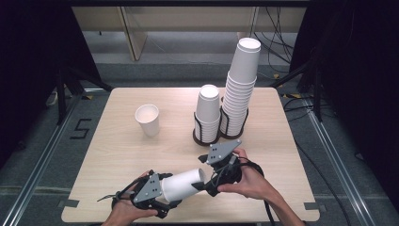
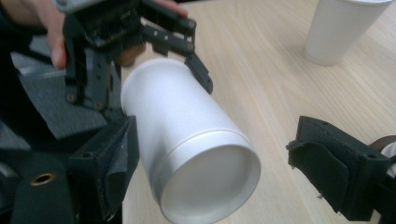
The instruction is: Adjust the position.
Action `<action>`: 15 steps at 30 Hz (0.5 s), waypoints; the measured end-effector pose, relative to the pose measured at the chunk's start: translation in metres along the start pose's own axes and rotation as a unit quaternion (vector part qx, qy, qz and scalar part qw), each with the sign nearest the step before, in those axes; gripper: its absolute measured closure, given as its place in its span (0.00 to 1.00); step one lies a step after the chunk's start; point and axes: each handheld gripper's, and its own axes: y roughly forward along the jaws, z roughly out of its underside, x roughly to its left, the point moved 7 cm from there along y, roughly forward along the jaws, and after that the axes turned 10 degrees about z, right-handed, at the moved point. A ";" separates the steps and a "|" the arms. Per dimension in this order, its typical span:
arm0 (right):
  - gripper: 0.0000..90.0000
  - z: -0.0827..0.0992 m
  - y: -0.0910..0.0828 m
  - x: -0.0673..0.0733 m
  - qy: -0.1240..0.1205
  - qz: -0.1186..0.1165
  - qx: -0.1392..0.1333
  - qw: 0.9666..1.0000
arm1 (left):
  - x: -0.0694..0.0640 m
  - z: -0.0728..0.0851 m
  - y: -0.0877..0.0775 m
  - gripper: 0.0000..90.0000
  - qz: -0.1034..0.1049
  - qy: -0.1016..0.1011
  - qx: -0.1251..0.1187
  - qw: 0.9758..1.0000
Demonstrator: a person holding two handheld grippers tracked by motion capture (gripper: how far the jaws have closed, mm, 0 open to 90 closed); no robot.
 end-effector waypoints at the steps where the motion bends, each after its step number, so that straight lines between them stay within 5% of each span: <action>1: 0.18 0.002 0.001 0.002 -0.013 -0.002 0.008 1.000 | -0.001 0.000 0.001 0.17 0.000 0.002 0.004 1.000; 7: 0.19 0.010 0.013 0.015 -0.069 -0.010 0.052 0.996 | -0.002 0.002 0.001 0.17 -0.003 0.030 0.045 0.999; 10: 0.19 0.013 0.021 0.022 -0.087 -0.011 0.069 0.994 | -0.007 0.000 0.003 0.17 0.003 0.024 0.033 0.999; 14: 0.19 0.018 0.031 0.030 -0.113 -0.021 0.091 0.989 | -0.010 -0.001 0.003 0.17 0.010 0.043 0.048 0.998; 15: 0.18 0.020 0.035 0.034 -0.129 -0.026 0.105 0.986 | -0.011 -0.002 0.004 0.17 0.012 0.038 0.040 0.998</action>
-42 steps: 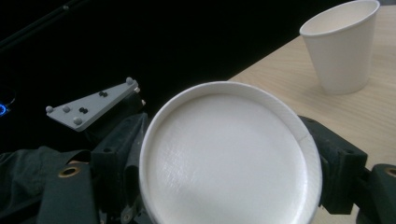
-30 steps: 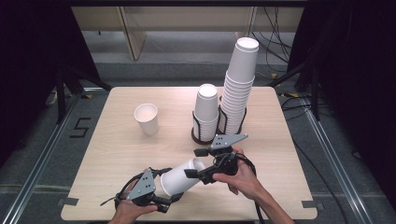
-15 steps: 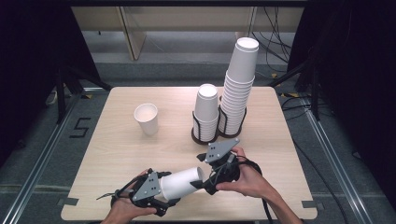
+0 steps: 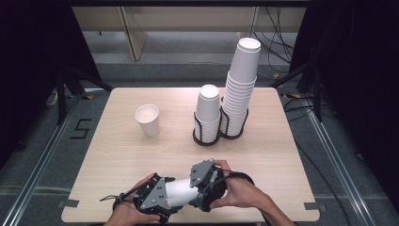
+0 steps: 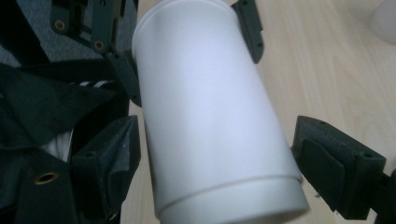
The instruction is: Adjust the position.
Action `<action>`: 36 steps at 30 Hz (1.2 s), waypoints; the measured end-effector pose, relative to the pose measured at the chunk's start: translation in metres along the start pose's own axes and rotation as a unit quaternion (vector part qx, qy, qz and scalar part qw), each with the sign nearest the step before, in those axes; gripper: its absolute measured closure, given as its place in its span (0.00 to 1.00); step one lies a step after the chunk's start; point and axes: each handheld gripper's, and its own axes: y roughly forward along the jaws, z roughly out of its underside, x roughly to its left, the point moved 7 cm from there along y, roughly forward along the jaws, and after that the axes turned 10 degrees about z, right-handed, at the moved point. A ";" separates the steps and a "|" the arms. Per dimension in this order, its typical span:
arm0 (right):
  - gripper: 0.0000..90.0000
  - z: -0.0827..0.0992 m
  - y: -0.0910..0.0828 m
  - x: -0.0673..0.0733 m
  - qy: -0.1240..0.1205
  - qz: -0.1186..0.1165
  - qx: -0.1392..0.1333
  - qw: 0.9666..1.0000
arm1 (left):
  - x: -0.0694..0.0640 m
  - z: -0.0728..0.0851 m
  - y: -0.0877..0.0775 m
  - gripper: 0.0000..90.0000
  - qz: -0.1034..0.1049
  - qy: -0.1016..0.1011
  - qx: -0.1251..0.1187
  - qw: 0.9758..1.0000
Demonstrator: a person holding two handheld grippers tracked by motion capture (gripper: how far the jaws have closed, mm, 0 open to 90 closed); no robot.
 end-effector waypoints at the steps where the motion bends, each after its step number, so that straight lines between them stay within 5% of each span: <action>1: 0.18 0.000 0.000 0.000 0.000 0.000 0.000 1.000 | 0.000 0.001 -0.001 0.17 0.000 0.009 0.012 1.000; 11: 0.25 0.010 0.012 0.004 -0.054 0.002 0.047 0.997 | -0.005 0.002 0.000 0.17 0.017 0.024 0.022 0.999; 15: 0.27 0.012 0.011 0.005 -0.058 -0.010 0.045 0.997 | -0.006 0.001 0.002 0.15 0.025 0.008 -0.004 1.000; 17: 0.26 0.012 0.010 0.002 -0.071 -0.016 0.031 0.997 | -0.004 0.000 0.002 0.12 0.028 0.005 -0.040 0.999; 21: 0.26 0.015 0.007 -0.001 -0.036 -0.056 -0.012 0.998 | 0.000 -0.004 -0.004 0.09 0.037 -0.014 -0.131 0.991; 23: 0.26 0.015 0.002 -0.003 -0.018 -0.070 -0.036 0.997 | 0.001 -0.008 -0.005 0.08 0.041 -0.028 -0.173 0.984; 26: 0.26 0.015 -0.004 -0.008 -0.008 -0.066 -0.058 0.996 | 0.002 -0.012 -0.008 0.08 0.042 -0.030 -0.203 0.978; 29: 0.25 0.014 -0.007 -0.006 0.007 -0.078 -0.070 0.995 | 0.002 -0.014 -0.011 0.08 0.039 -0.030 -0.214 0.976; 34: 0.26 0.014 -0.004 -0.006 0.015 -0.080 -0.072 0.994 | 0.003 -0.014 -0.014 0.13 0.040 -0.020 -0.206 0.977; 36: 0.25 0.015 -0.003 -0.007 0.017 -0.073 -0.067 0.995 | 0.003 -0.017 -0.015 0.15 0.048 -0.030 -0.218 0.974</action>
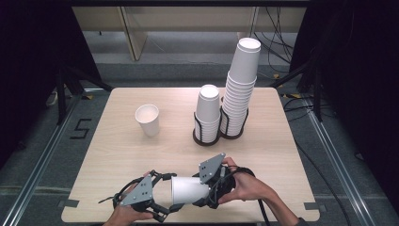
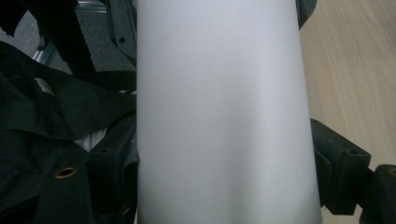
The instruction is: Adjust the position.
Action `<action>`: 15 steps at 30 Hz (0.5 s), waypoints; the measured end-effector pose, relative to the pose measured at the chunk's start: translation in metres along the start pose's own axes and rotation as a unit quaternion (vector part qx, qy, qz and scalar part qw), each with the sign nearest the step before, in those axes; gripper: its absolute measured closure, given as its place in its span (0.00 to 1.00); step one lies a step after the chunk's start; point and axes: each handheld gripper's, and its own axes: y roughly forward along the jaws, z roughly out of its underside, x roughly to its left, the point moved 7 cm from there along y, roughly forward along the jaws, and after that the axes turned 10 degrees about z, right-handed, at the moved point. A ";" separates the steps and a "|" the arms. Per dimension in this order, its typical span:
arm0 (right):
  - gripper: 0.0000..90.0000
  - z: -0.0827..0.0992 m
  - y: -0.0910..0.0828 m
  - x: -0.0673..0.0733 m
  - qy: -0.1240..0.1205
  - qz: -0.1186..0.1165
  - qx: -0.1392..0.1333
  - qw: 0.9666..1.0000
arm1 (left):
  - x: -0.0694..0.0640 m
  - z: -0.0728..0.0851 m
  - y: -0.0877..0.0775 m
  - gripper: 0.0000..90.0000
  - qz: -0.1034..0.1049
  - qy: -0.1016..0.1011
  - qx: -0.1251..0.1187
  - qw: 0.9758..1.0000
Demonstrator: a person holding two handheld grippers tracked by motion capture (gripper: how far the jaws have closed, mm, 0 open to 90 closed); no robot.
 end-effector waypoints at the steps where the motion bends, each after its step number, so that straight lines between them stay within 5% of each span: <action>1: 0.24 0.000 0.000 0.000 0.002 0.001 0.001 1.000 | 0.000 0.000 -0.002 0.15 -0.003 0.001 0.011 1.000; 8: 0.18 -0.002 0.001 -0.002 -0.031 0.047 0.029 0.998 | -0.001 0.000 -0.001 0.16 -0.008 0.005 0.050 0.999; 14: 0.25 -0.003 0.009 0.009 -0.059 0.052 0.068 0.995 | -0.004 -0.001 0.003 0.16 -0.007 0.009 0.069 0.998; 15: 0.26 -0.001 0.010 0.011 -0.048 0.053 0.076 0.995 | -0.004 -0.001 0.003 0.16 -0.007 0.010 0.070 0.997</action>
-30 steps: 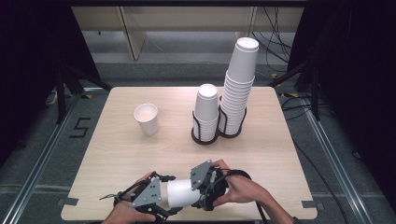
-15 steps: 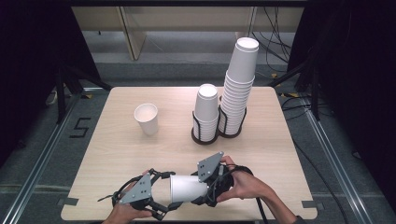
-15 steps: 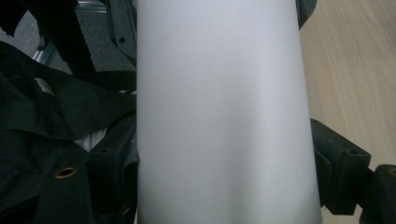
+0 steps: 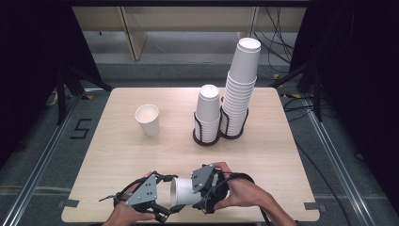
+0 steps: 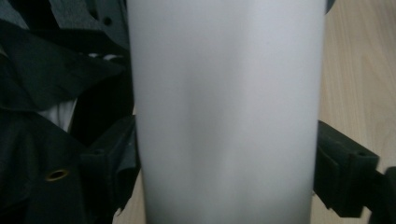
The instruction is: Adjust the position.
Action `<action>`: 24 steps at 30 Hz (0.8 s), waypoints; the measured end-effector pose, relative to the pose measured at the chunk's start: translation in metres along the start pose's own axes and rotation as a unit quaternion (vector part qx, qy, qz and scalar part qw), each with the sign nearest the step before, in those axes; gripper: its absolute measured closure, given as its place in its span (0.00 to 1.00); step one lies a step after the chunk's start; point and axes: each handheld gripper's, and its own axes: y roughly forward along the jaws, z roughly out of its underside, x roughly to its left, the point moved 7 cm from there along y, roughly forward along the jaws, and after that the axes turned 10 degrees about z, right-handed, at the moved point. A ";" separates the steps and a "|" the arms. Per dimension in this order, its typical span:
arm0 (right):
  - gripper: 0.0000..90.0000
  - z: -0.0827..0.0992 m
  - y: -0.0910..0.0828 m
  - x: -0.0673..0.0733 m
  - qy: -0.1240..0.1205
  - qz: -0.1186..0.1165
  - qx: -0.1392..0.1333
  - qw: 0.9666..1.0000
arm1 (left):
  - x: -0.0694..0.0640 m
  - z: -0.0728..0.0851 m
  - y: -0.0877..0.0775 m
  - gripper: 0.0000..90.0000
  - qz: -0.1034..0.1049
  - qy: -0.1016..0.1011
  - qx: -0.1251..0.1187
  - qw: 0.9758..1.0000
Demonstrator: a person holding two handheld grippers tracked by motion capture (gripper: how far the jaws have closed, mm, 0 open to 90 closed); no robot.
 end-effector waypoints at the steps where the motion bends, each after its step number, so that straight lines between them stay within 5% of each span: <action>1: 0.26 0.000 0.001 0.001 -0.007 0.002 0.001 1.000 | 0.000 0.000 0.000 0.15 -0.002 -0.002 -0.004 1.000; 2: 0.26 0.000 0.003 -0.001 -0.025 0.002 -0.006 1.000 | 0.001 -0.001 0.000 0.14 -0.003 -0.010 -0.017 1.000; 5: 0.26 0.000 0.002 -0.007 -0.013 -0.009 -0.040 0.999 | 0.005 -0.005 -0.003 0.10 -0.009 -0.049 -0.074 0.996; 11: 0.26 -0.002 -0.010 -0.016 0.039 -0.030 -0.118 0.992 | 0.010 -0.010 -0.008 0.09 -0.020 -0.070 -0.136 0.988; 14: 0.26 -0.004 -0.015 -0.019 0.052 -0.030 -0.141 0.988 | 0.011 -0.011 -0.009 0.09 -0.023 -0.081 -0.151 0.985; 20: 0.25 -0.008 -0.008 -0.015 0.053 -0.034 -0.144 0.988 | 0.009 -0.015 -0.007 0.07 -0.027 -0.079 -0.166 0.983; 24: 0.26 -0.008 -0.003 -0.012 0.061 -0.041 -0.141 0.987 | 0.009 -0.014 -0.009 0.11 -0.019 -0.082 -0.163 0.983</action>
